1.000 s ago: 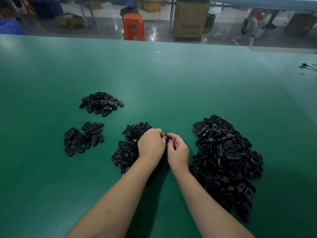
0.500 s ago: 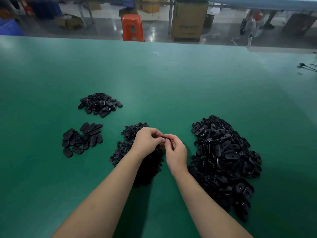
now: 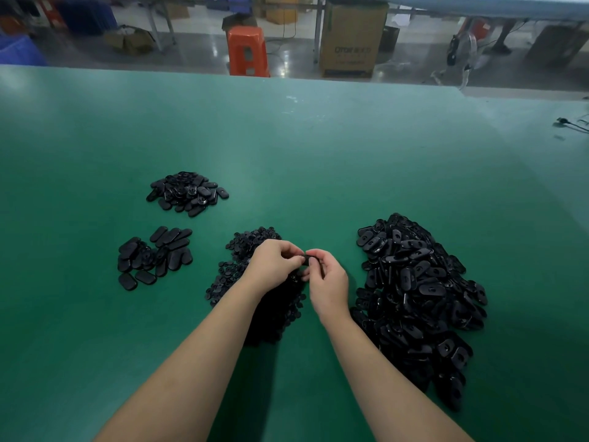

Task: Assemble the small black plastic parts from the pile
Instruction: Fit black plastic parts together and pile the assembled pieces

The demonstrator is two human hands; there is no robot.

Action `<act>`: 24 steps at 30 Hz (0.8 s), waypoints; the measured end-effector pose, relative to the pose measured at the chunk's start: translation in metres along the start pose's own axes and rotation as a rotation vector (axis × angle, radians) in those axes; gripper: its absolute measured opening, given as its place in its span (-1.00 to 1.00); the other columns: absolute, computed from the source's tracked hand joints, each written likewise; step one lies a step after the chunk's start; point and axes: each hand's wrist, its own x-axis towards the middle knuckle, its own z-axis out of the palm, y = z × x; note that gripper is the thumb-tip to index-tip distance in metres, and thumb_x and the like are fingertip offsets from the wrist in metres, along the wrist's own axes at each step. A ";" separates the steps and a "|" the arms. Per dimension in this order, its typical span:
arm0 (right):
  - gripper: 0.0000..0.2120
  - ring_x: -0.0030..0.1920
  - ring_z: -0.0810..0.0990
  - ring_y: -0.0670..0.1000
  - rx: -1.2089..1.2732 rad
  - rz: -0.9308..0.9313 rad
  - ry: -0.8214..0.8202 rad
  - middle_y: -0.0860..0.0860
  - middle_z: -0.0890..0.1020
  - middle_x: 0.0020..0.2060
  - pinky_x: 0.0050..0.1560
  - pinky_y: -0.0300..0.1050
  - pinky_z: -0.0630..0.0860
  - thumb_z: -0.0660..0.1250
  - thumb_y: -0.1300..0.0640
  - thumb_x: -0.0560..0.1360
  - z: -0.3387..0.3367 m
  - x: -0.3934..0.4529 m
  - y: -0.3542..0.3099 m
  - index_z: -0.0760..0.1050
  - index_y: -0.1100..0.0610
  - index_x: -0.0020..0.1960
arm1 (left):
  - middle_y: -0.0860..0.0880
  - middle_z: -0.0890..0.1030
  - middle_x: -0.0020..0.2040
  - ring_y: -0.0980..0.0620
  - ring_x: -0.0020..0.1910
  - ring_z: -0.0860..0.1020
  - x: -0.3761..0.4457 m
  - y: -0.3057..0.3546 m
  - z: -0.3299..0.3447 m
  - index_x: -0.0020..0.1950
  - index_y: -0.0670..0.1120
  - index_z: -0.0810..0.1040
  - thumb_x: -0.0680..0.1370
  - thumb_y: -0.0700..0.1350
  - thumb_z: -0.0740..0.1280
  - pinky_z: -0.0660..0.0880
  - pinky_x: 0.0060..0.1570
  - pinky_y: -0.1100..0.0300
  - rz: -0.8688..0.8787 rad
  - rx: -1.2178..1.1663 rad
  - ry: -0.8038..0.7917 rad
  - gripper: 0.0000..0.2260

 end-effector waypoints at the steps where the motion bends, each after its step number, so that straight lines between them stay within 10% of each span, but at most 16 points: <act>1: -0.75 -0.29 0.65 -0.12 -0.007 0.001 0.001 0.00 0.70 -0.18 -0.17 -0.22 0.59 0.25 0.26 0.63 0.000 0.000 0.000 0.55 -0.07 -0.03 | 0.10 0.71 -0.20 0.15 -0.17 0.64 0.000 0.000 0.000 -0.04 -0.01 0.73 0.53 -0.10 0.45 0.52 -0.12 0.23 -0.006 0.005 -0.007 -0.93; 24: -0.79 0.14 0.63 0.04 -0.137 -0.001 0.004 0.04 0.67 0.08 0.23 0.09 0.54 0.28 0.27 0.60 0.001 0.002 0.003 0.60 0.12 0.18 | 0.00 0.69 -0.14 0.05 -0.14 0.59 -0.010 0.019 0.010 -0.04 -0.10 0.69 0.51 -0.12 0.40 0.43 -0.12 0.26 -0.010 0.176 0.116 -0.90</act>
